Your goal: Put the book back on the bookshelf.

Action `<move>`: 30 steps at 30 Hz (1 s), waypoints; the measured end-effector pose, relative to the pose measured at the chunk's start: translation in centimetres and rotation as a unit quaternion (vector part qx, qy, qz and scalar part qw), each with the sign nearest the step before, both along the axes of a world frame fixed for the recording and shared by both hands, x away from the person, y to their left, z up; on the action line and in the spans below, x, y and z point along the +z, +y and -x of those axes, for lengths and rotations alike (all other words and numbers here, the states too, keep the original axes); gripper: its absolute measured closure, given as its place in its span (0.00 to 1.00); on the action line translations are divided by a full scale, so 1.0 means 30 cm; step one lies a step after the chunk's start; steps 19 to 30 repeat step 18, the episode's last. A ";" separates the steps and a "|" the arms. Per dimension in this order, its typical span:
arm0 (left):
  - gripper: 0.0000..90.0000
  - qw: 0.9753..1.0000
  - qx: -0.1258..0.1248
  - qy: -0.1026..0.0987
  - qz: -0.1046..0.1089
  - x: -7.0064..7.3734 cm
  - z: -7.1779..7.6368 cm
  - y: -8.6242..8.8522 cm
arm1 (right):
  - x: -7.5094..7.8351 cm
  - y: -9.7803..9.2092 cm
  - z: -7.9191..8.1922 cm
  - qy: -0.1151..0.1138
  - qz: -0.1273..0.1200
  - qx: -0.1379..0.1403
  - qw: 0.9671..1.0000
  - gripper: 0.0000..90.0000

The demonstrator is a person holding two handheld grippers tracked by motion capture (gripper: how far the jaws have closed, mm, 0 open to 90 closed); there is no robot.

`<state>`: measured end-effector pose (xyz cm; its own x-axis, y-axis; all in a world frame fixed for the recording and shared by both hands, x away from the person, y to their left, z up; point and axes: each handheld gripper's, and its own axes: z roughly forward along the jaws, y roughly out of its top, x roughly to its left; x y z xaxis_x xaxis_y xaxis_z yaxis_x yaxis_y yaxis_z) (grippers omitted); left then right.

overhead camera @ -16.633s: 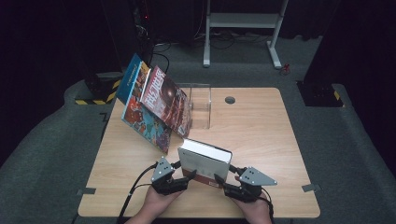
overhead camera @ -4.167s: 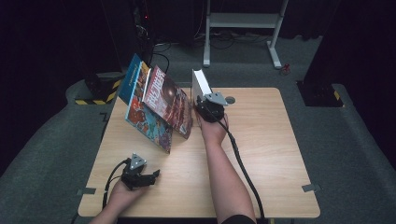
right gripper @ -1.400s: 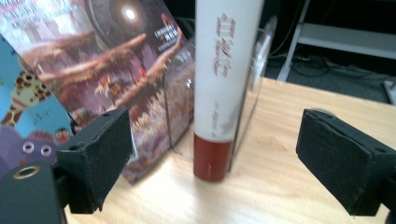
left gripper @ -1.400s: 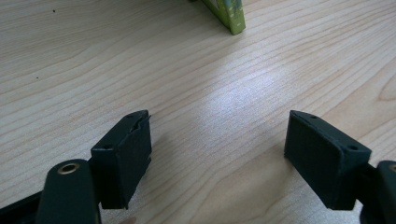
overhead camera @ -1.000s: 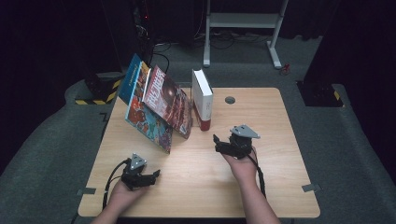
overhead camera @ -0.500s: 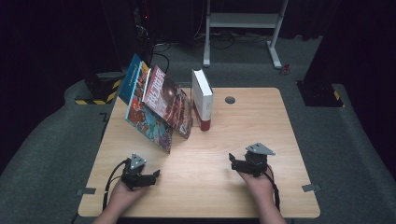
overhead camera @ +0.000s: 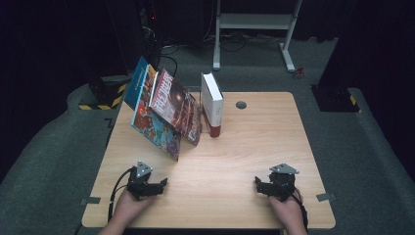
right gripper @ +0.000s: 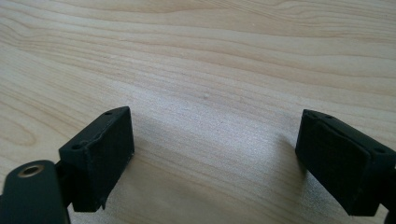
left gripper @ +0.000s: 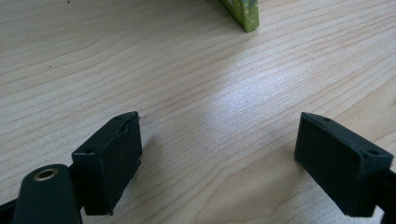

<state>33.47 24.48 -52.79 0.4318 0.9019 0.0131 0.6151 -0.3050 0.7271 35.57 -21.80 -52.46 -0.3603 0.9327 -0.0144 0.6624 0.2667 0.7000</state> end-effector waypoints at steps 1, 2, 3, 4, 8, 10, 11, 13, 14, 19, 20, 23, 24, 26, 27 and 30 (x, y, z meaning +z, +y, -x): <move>0.17 1.000 0.001 0.000 0.002 -0.001 0.001 0.000 | 0.000 0.001 -0.001 0.001 -0.001 0.001 1.000 0.11; 0.17 1.000 0.002 0.000 0.003 -0.001 0.003 -0.001 | 0.000 0.001 -0.001 0.001 -0.002 0.000 1.000 0.11; 0.17 1.000 0.003 0.000 0.005 -0.002 0.004 -0.001 | 0.000 0.001 -0.001 0.001 -0.002 0.000 1.000 0.11; 0.17 1.000 0.003 0.000 0.004 -0.002 0.004 -0.001 | 0.000 0.001 -0.001 0.000 -0.001 0.000 1.000 0.11; 0.17 1.000 0.003 -0.001 0.005 -0.002 0.004 -0.002 | 0.000 0.001 -0.001 0.001 -0.002 -0.001 1.000 0.11; 0.17 1.000 0.003 -0.002 0.006 -0.003 0.003 -0.001 | -0.001 -0.002 -0.005 -0.003 0.001 -0.003 1.000 0.11; 0.17 1.000 0.003 -0.002 0.006 -0.003 0.003 -0.001 | -0.001 0.000 -0.004 -0.002 0.002 -0.007 1.000 0.11; 0.17 1.000 0.003 -0.002 0.006 -0.003 0.003 -0.001 | -0.001 0.001 -0.004 -0.001 0.001 -0.008 1.000 0.11; 0.17 1.000 0.003 -0.002 0.006 -0.003 0.004 -0.001 | -0.001 0.000 -0.004 -0.002 0.001 -0.008 1.000 0.11; 0.17 1.000 0.001 -0.002 0.006 -0.003 0.004 -0.001 | -0.001 0.001 -0.004 -0.001 0.001 -0.008 1.000 0.11; 0.17 1.000 0.001 -0.002 0.006 -0.003 0.004 -0.001 | -0.001 0.001 -0.004 -0.001 0.001 -0.008 1.000 0.11; 0.17 1.000 0.001 -0.002 0.006 -0.003 0.004 -0.001 | -0.001 0.001 -0.004 -0.001 0.001 -0.008 1.000 0.11; 0.17 1.000 0.001 -0.002 0.006 -0.003 0.004 -0.001 | -0.001 0.001 -0.004 -0.001 0.001 -0.008 1.000 0.11; 0.17 1.000 0.001 -0.002 0.006 -0.003 0.004 -0.001 | -0.001 0.001 -0.004 -0.001 0.001 -0.008 1.000 0.11; 0.17 1.000 0.001 -0.002 0.006 -0.003 0.004 -0.001 | -0.001 0.001 -0.004 -0.001 0.001 -0.008 1.000 0.11; 0.17 1.000 0.001 -0.002 0.006 -0.003 0.004 -0.001 | -0.001 0.001 -0.004 -0.001 0.001 -0.008 1.000 0.11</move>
